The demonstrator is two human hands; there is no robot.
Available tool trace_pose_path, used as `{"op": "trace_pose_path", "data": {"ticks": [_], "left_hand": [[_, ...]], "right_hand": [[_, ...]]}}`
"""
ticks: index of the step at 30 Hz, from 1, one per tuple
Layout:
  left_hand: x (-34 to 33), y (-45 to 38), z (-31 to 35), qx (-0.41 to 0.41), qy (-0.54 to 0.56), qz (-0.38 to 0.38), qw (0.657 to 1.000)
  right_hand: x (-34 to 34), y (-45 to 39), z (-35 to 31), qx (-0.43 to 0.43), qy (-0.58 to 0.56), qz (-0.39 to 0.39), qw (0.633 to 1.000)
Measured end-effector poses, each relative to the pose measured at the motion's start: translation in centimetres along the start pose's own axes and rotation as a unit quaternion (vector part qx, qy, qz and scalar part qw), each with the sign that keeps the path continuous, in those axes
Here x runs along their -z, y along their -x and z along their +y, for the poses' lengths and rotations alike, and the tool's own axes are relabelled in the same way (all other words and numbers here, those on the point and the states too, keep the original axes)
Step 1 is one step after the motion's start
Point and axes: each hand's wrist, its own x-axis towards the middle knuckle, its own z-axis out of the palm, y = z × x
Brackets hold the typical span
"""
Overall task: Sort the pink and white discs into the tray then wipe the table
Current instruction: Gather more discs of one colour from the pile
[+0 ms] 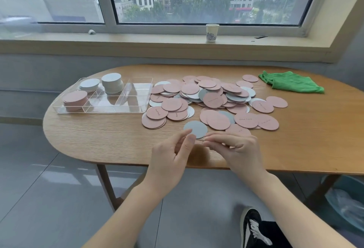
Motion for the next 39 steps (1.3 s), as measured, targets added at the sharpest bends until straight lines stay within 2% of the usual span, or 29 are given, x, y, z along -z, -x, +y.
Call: {"op": "trace_pose_path", "data": {"ticks": [2, 5, 8, 11, 15, 19, 21, 24, 28, 30, 32, 36, 39], "left_hand": [[-0.3, -0.5, 0.6, 0.022, 0.03, -0.01, 0.999], [-1.0, -1.4, 0.8, 0.025, 0.046, 0.0, 0.999], [-1.2, -2.0, 0.2, 0.032, 0.076, 0.028, 0.996], [-1.0, -2.4, -0.1, 0.04, 0.096, 0.034, 0.994], [-0.8, -2.7, -0.2, 0.024, 0.107, 0.035, 0.993], [-0.7, -2.9, -0.4, 0.066, 0.177, 0.05, 0.981], [-0.5, -3.2, -0.4, 0.098, 0.258, 0.055, 0.959], [-0.5, -3.6, -0.1, 0.137, 0.458, 0.042, 0.877], [-0.3, -3.9, 0.1, 0.149, 0.544, 0.037, 0.825], [-0.2, -3.9, 0.2, 0.159, 0.559, 0.042, 0.813], [-0.2, -4.0, 0.2, 0.169, 0.549, 0.043, 0.817], [0.6, -4.4, -0.3, 0.19, 0.53, 0.031, 0.826], [1.5, -5.1, -0.6, 0.231, 0.506, 0.007, 0.831]], "right_hand": [[-0.2, -0.1, -0.3, -0.013, -0.031, -0.039, 0.999], [-0.2, -0.7, -0.8, -0.111, -0.097, -0.071, 0.986], [-0.9, -1.3, -1.0, -0.17, -0.147, -0.016, 0.974], [-1.8, -2.0, -1.1, -0.256, -0.23, 0.024, 0.939], [-2.8, -2.9, -1.1, -0.32, -0.3, 0.013, 0.898], [-3.3, -3.5, -0.8, -0.333, -0.328, -0.013, 0.884], [-3.4, -3.6, -1.0, -0.331, -0.335, -0.039, 0.881], [-3.6, -4.0, -1.2, -0.324, -0.349, -0.061, 0.877], [-3.8, -4.2, -1.4, -0.322, -0.331, -0.085, 0.883], [-3.8, -4.1, -1.4, -0.322, -0.314, -0.098, 0.888], [-3.7, -4.4, -1.3, -0.305, -0.27, -0.123, 0.905], [-2.5, -6.4, 0.4, -0.18, -0.077, -0.122, 0.973], [-1.5, -7.6, 2.0, -0.136, 0.064, -0.158, 0.976]]}}
